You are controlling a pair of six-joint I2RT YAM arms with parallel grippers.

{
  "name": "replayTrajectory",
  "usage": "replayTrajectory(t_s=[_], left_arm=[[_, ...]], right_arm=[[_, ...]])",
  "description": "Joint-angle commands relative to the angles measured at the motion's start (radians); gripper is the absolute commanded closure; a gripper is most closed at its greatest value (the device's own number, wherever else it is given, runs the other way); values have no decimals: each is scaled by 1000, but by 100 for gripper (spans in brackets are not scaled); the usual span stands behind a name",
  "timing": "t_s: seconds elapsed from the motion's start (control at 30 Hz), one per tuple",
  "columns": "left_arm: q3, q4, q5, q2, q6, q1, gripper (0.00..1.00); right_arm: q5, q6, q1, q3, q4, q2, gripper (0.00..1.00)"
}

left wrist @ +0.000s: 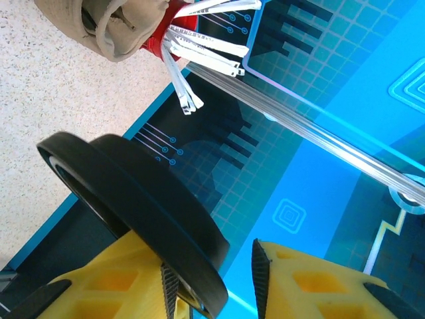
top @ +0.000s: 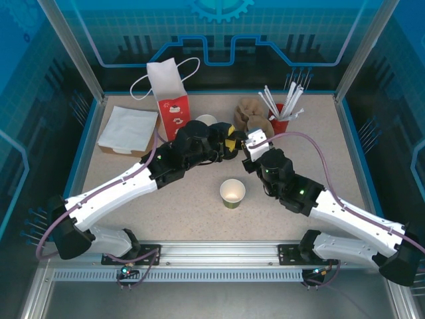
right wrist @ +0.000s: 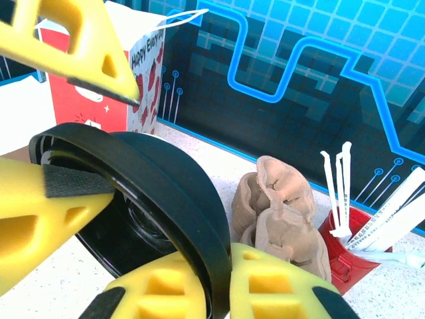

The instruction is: Pack the takeout coffee

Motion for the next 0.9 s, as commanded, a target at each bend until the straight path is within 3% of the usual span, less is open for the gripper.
replayTrajectory(t_s=[0.0, 0.3, 0.47, 0.57, 0.77, 0.87], left_arm=[[-15, 21, -35, 3, -50, -6, 66], [-18, 10, -35, 4, -51, -6, 81], [-29, 19, -38, -1, 4, -1, 86], [-32, 21, -14, -8, 101, 15, 88], [-34, -28, 52, -51, 367, 67, 94], [-7, -107, 70, -76, 563, 84, 96]], right_arm=[[16, 26, 19, 7, 6, -24, 90], [7, 34, 22, 10, -25, -27, 89], [-28, 40, 15, 16, -78, -29, 84], [-113, 56, -10, 21, -157, -49, 69], [-404, 52, -120, 22, -318, -154, 41], [-575, 38, -204, 24, -380, -193, 20]])
